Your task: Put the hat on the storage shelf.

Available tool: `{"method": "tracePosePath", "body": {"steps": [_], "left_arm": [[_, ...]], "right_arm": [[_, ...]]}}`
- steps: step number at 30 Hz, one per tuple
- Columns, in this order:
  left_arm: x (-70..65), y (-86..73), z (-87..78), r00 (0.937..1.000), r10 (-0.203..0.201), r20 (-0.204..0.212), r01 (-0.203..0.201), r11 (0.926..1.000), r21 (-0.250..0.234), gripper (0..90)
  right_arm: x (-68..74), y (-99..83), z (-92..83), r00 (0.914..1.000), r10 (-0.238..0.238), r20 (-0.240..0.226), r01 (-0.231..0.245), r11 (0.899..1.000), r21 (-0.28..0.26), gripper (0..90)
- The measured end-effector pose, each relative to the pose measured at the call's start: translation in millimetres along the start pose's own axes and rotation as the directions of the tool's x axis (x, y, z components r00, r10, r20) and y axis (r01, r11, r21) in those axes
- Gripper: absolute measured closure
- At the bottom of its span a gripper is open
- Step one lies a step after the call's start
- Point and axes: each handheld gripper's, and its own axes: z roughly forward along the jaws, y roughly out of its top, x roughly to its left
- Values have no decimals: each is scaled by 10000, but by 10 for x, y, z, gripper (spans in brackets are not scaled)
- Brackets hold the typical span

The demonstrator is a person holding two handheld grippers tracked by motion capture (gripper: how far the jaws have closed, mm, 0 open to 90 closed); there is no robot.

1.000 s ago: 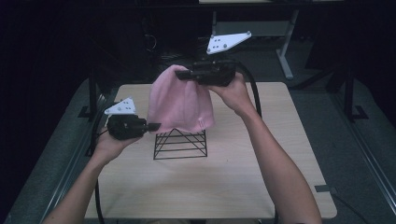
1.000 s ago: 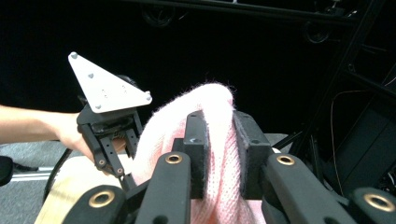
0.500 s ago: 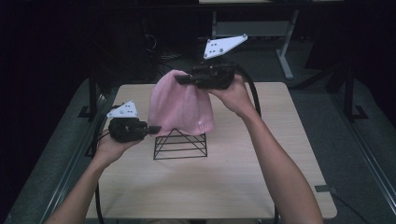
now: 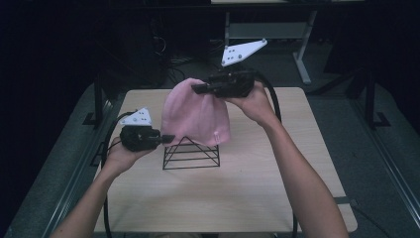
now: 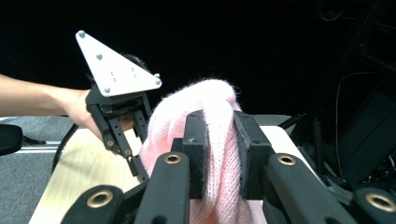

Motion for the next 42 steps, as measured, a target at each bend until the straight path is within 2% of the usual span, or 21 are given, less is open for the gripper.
{"method": "tracePosePath", "body": {"steps": [7,9,15,26,30,31,34,42], "left_arm": [[28,-96,-1,9999,-121,-57,122,9997,219,815],[39,-114,2,10000,-40,-69,42,9996,293,815],[33,-147,42,9998,-147,-120,151,9991,396,814],[9,-170,122,9996,130,-248,-111,9970,769,808],[17,-212,137,9997,36,-250,-15,9966,828,808],[31,-222,137,9995,161,-261,-138,9962,865,809],[33,-259,152,9997,67,-236,-46,9962,867,809],[28,-308,191,9997,179,-194,-157,9941,1075,810]], "right_arm": [[44,-54,87,9996,3,-284,2,9999,162,760],[62,-59,100,9995,12,-324,-3,9997,259,760],[79,-65,132,9997,-133,-208,142,9990,428,760],[54,-155,144,9989,-18,-471,40,9988,480,760],[59,-206,143,9987,62,-503,-35,9986,527,760],[65,-218,149,9984,119,-560,-87,9983,568,760],[81,-249,167,9981,102,-611,-65,9981,608,760],[113,-308,186,9976,163,-667,-116,9975,704,760]]}}
